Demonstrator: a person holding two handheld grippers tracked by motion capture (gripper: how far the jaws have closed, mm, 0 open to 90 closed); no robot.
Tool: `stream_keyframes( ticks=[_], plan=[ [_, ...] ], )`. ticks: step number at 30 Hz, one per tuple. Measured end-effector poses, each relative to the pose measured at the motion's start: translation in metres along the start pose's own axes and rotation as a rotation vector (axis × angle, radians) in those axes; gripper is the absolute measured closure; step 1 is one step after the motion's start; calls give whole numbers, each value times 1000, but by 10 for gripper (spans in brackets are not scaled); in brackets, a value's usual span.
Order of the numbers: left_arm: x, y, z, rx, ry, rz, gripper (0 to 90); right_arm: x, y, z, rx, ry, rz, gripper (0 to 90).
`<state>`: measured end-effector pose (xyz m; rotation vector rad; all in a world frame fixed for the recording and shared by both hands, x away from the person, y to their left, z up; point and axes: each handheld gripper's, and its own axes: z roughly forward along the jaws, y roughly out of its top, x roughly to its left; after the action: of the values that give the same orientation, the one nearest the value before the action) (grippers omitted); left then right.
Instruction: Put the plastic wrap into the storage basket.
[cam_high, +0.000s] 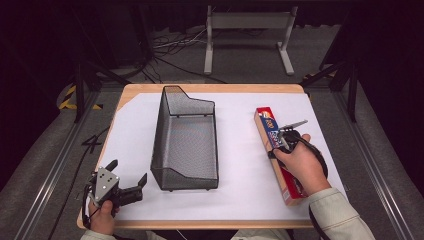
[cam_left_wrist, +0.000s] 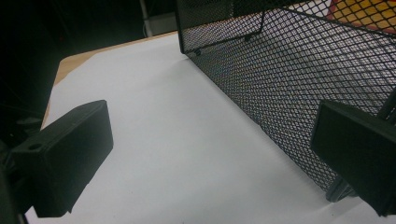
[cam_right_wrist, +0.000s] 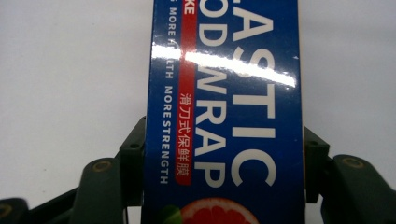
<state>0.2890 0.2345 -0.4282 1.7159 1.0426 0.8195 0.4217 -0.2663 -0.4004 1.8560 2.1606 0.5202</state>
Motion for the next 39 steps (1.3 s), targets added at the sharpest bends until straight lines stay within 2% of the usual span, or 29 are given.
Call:
stream_keyframes(
  ticks=[8,11,14,23,29,39],
  plan=[
    [0,0,0,1,-1,-1,0,-5,5,-20,-75,55,-1,396],
    [0,0,0,4,0,1,0,-6,6,-29,-91,60,-8,396],
    [0,0,1,4,0,-5,0,-8,7,-39,-113,96,-5,396],
    [0,-1,1,7,2,-7,0,-14,14,-65,-171,113,-14,396],
    [0,-1,1,5,2,-5,0,-16,15,-77,-184,173,-21,396],
    [0,-1,1,6,2,-3,0,-11,21,-96,-210,203,-46,395]
  ],
)
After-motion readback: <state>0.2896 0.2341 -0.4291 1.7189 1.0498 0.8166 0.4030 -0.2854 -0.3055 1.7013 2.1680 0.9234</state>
